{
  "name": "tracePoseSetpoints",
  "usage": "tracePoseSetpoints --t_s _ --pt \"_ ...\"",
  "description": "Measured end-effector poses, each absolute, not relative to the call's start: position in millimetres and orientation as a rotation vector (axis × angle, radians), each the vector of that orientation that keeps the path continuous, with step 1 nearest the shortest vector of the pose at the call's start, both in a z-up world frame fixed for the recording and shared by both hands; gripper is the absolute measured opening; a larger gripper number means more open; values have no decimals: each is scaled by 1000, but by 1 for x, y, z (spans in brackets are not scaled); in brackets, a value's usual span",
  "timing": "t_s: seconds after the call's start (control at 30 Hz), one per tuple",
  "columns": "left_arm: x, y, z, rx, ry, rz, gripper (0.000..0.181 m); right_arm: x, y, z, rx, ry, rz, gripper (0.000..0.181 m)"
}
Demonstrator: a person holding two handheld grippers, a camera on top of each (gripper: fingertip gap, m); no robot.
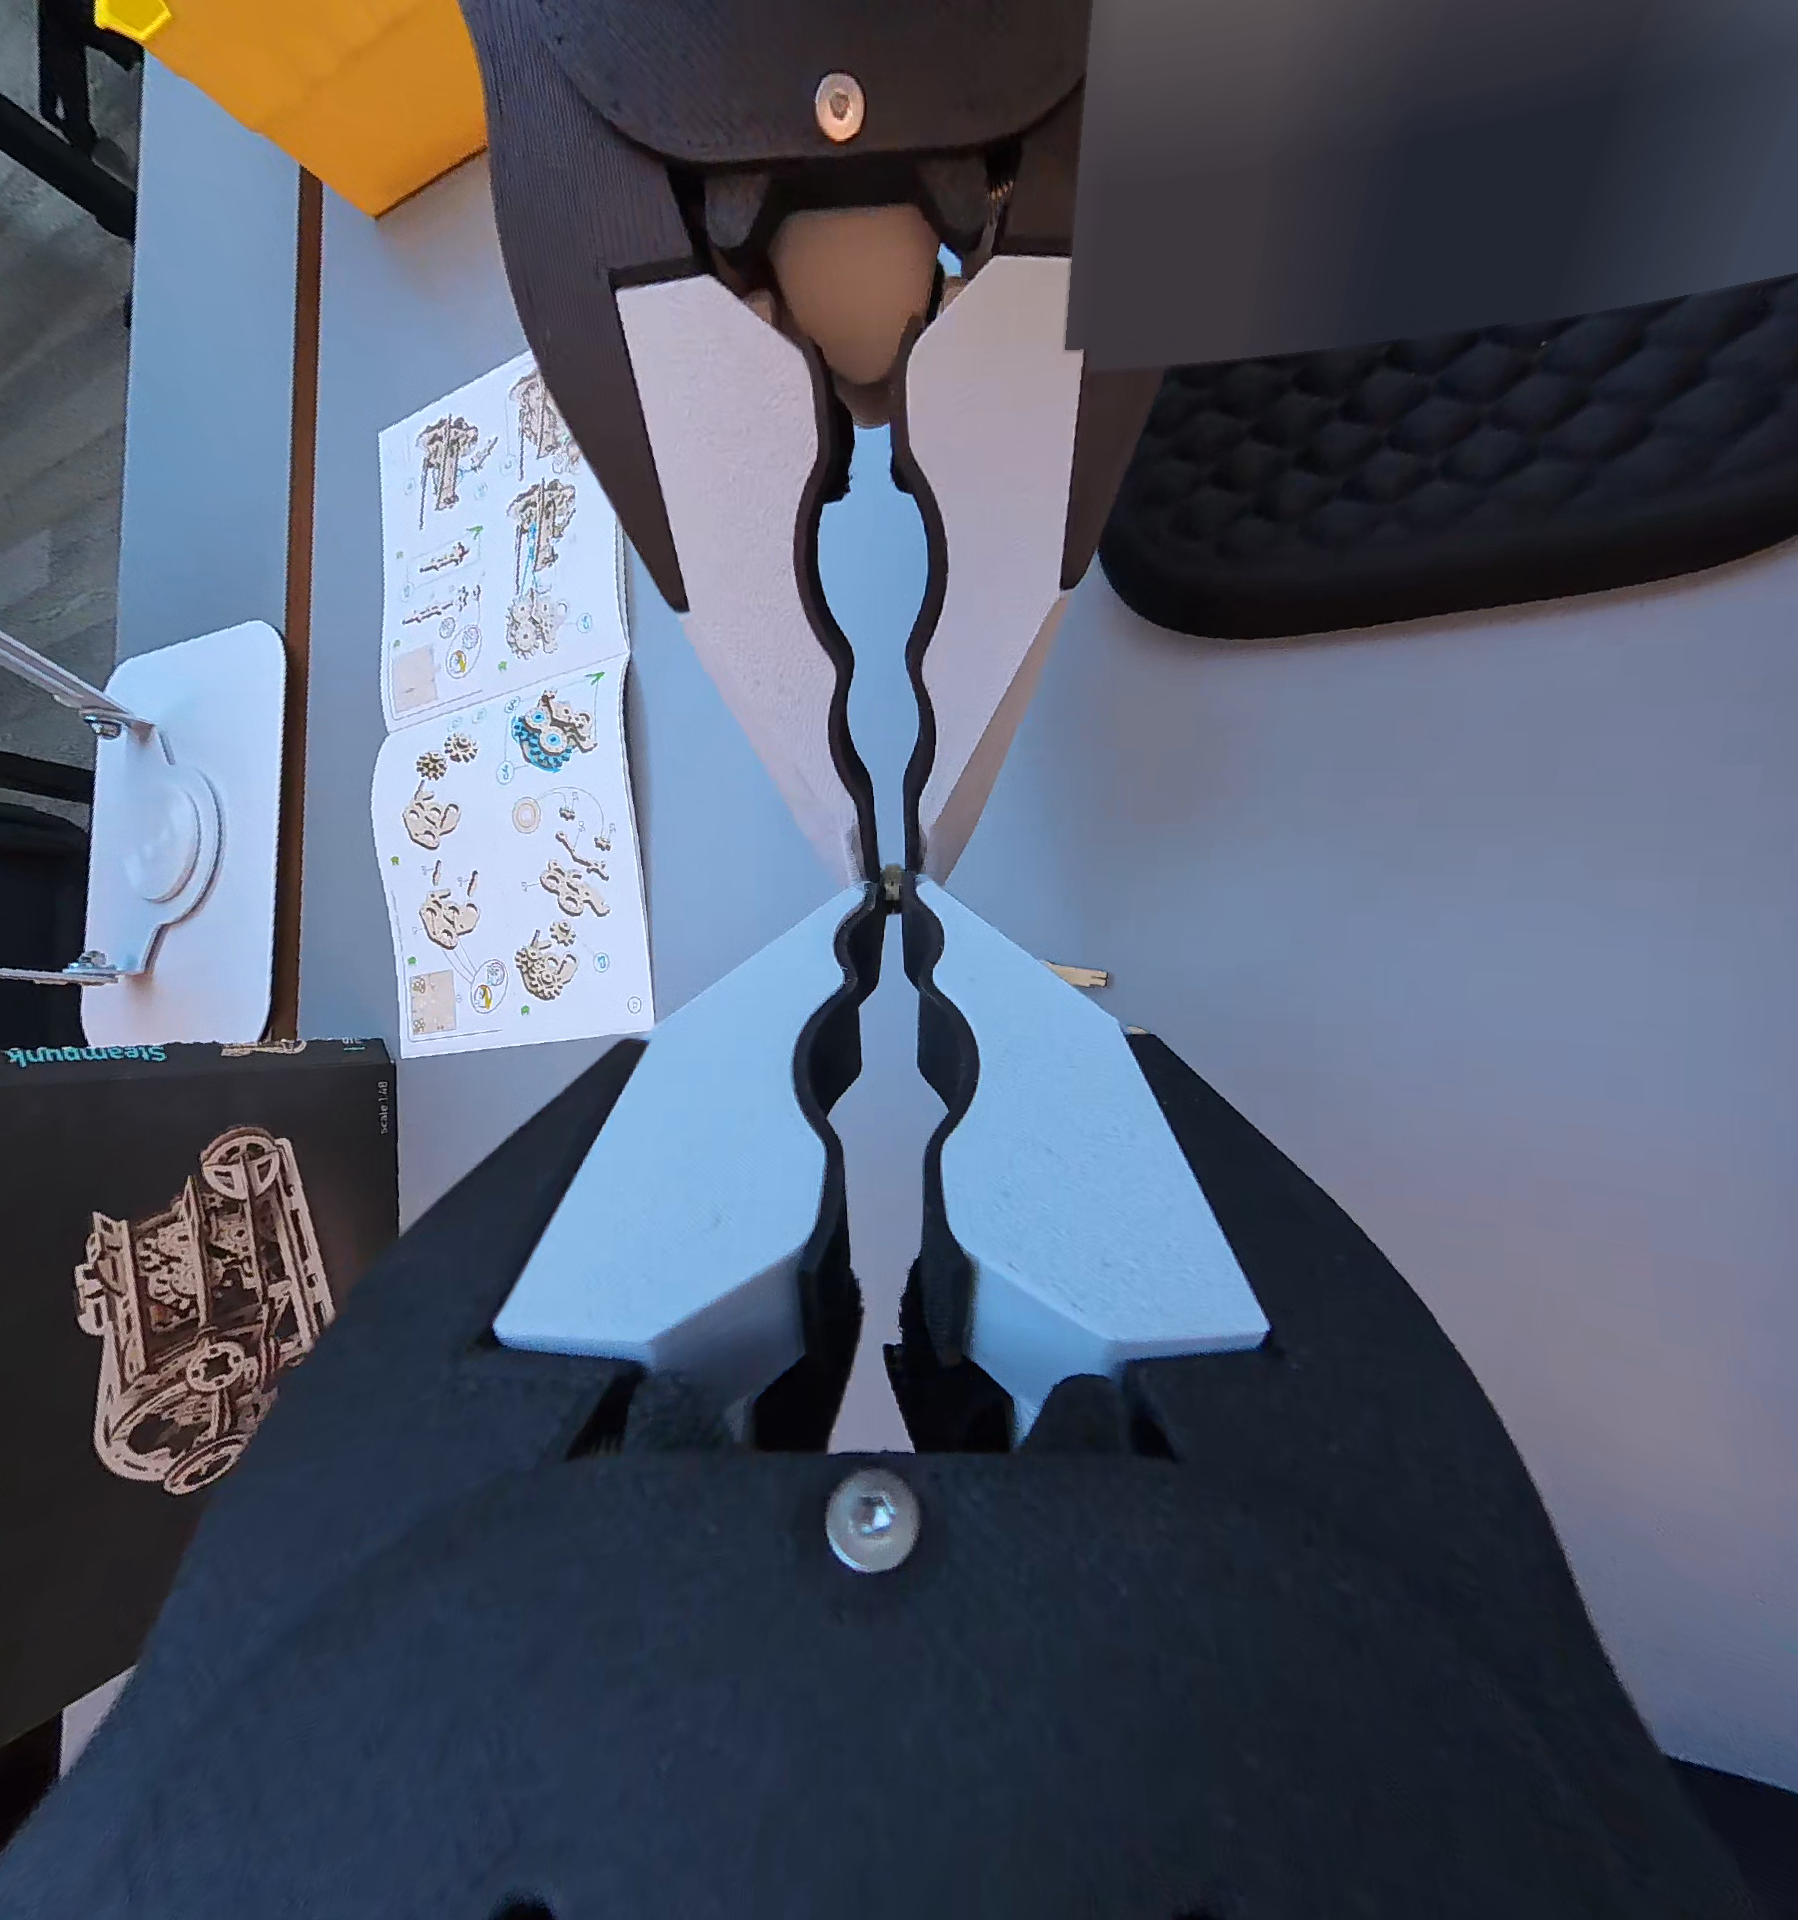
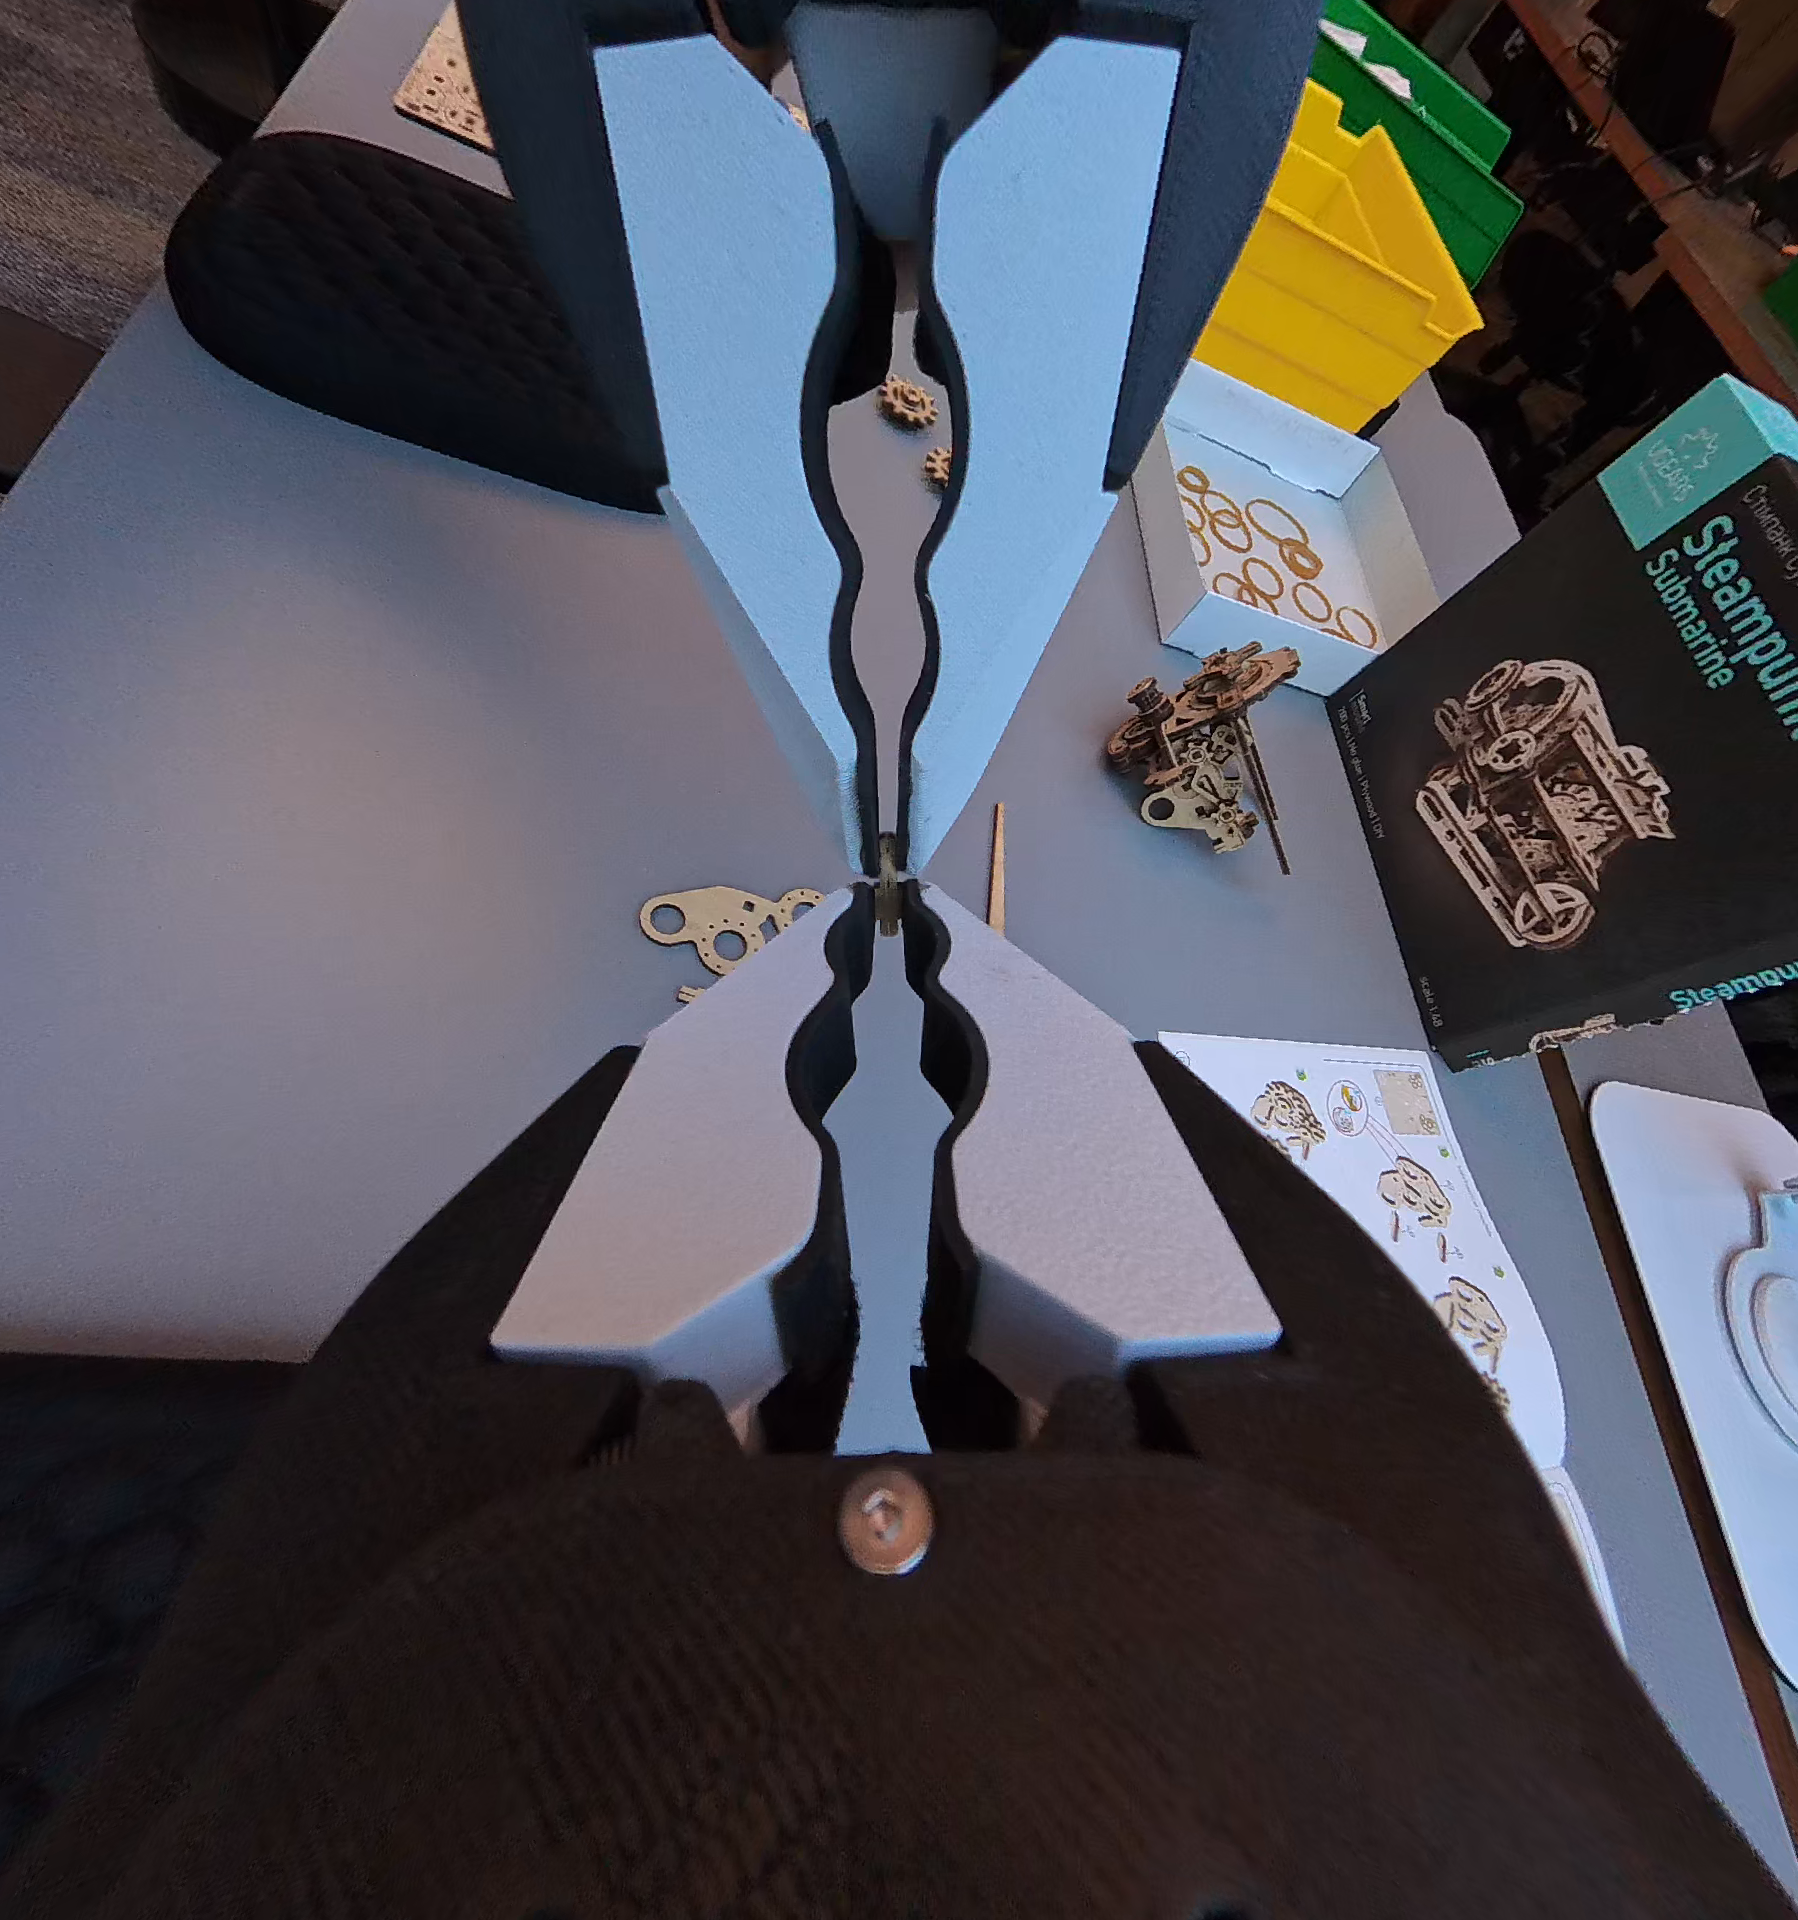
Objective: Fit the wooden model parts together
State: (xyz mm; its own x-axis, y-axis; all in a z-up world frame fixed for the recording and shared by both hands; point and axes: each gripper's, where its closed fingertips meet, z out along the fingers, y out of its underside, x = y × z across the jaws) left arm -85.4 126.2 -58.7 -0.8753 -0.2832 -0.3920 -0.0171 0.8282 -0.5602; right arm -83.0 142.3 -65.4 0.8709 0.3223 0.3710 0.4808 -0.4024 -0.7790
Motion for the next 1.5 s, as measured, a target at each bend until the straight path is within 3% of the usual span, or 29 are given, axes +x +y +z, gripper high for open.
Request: tracePoseSetpoints --t_s 0.13,0.23,0.6,0.73,0.8,0.97,1.13,1.37,1.5 --pt "-83 131 -61 -228 2516 -737 1 -81 143 -62 -1992 -576 -199 4" --pt "-83 134 -53 -205 2447 -754 1 -83 139 -54 -1917 -575 -97 14" --pt "-102 125 -28 29 2259 -698 1 -97 125 -24 -1684 -183 1009 20" --pt "-101 124 -31 27 2272 -707 1 -100 129 -30 -1706 -159 1015 18" --pt "-101 123 -32 28 2276 -711 1 -103 128 -30 -1697 -186 1023 2" --pt "-98 120 -29 -148 2306 -874 2 -99 125 -28 -1676 -263 888 1" --pt "-93 123 -20 -617 2369 -1218 29 -96 121 -17 -1616 -407 621 2" --pt "-95 116 -20 -685 2353 -1331 1 -95 122 -15 -1599 -408 570 1" --pt "-94 114 -19 -731 2351 -1405 2 -95 123 -14 -1590 -403 576 1"
